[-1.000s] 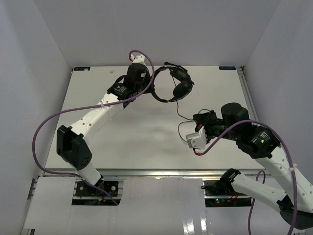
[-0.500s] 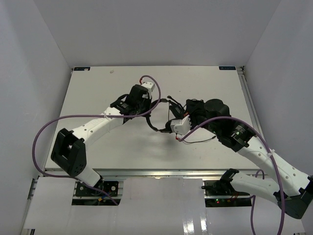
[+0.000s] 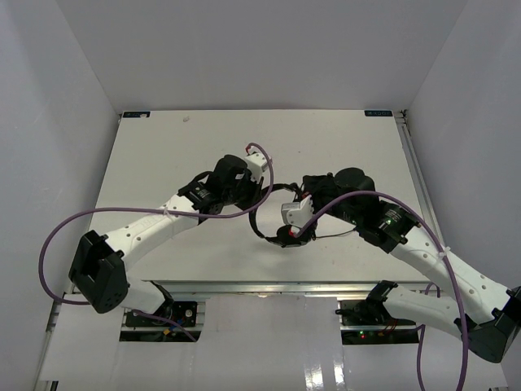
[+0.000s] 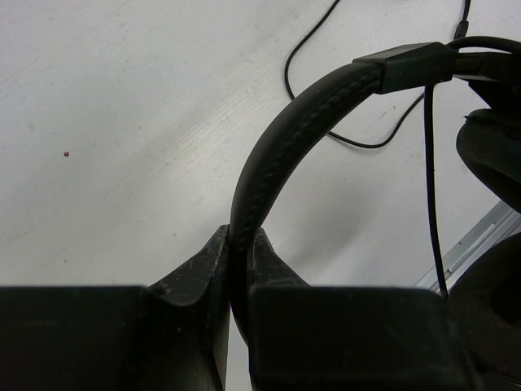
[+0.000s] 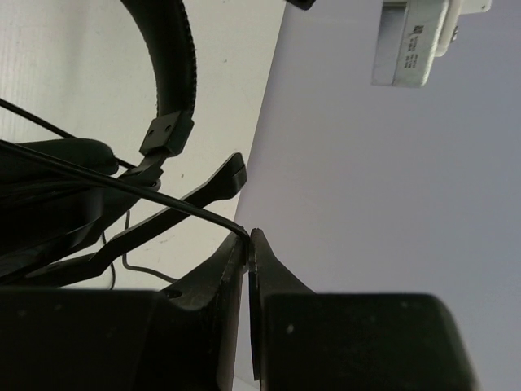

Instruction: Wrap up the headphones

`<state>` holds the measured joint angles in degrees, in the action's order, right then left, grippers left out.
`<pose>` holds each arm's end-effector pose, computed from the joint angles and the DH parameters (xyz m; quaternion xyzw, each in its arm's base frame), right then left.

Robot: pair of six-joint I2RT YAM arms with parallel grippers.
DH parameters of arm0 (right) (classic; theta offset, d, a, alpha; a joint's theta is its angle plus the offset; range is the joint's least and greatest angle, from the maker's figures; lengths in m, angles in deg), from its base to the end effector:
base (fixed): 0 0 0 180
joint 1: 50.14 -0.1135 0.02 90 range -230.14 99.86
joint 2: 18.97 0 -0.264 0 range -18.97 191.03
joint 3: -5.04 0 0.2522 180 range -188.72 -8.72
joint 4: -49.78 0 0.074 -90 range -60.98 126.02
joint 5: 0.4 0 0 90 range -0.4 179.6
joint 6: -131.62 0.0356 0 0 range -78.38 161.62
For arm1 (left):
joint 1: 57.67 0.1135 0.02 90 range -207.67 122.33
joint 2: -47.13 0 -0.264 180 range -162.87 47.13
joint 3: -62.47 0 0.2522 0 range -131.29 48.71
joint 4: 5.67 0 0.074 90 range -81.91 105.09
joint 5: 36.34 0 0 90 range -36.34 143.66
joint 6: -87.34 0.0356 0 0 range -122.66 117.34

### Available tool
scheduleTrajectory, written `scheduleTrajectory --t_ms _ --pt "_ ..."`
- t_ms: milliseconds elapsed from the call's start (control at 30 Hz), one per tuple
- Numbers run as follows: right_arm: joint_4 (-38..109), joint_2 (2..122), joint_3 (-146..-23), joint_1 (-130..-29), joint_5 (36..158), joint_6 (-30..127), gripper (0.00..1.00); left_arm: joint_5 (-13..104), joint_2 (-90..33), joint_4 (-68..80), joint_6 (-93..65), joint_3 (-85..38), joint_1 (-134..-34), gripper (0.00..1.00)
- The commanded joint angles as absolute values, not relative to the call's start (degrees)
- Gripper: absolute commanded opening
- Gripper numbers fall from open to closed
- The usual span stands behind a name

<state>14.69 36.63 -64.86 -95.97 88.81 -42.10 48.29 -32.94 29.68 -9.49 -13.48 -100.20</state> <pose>0.1520 0.1558 0.3547 -0.7429 0.3543 -0.1897 0.5353 0.2266 -0.2124 0.2859 0.2959 0.8537 -0.2165 0.3697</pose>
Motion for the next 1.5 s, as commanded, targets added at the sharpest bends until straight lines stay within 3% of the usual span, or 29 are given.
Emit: scheduleTrajectory --t_ms 0,633,1200,1467 --pt "20.89 36.0 -66.87 -95.67 90.65 -39.12 0.09 43.06 -33.59 29.24 -7.43 -13.48 -102.33 0.0" --pt "27.64 34.21 -58.17 -94.13 95.49 -30.15 0.08 40.92 -29.31 29.45 -7.49 -9.9 -104.45 0.0" --pt "21.14 37.11 -66.58 -89.92 108.16 -14.55 0.08 41.17 -22.93 32.79 -8.11 -11.03 -104.69 0.0" --pt "18.25 40.39 -71.32 -80.96 119.6 -2.67 0.1 43.24 -19.14 32.96 -11.11 -11.9 -104.69 0.0"
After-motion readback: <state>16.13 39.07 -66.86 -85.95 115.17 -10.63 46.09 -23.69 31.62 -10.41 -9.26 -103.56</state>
